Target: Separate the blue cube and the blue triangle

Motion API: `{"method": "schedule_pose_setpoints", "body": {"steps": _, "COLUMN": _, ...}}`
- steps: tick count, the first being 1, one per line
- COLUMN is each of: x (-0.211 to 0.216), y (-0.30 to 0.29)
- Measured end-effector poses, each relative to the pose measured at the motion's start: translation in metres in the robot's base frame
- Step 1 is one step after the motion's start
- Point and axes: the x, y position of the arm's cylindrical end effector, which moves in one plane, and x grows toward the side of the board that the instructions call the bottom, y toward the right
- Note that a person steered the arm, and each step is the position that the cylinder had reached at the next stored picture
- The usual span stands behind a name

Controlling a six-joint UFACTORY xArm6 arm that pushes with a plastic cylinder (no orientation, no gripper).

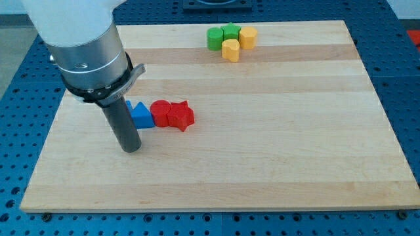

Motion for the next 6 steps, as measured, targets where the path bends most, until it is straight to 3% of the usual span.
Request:
{"method": "schedule_pose_setpoints", "body": {"steps": 1, "x": -0.01, "y": -0.048}}
{"method": "schedule_pose_setpoints", "body": {"steps": 3, "x": -0.029, "y": -0.059}}
{"method": "schedule_pose_setpoints", "body": {"steps": 4, "x": -0.056, "y": -0.017}}
{"method": "schedule_pose_setpoints", "body": {"steps": 6, "x": -0.077, "y": 0.01}}
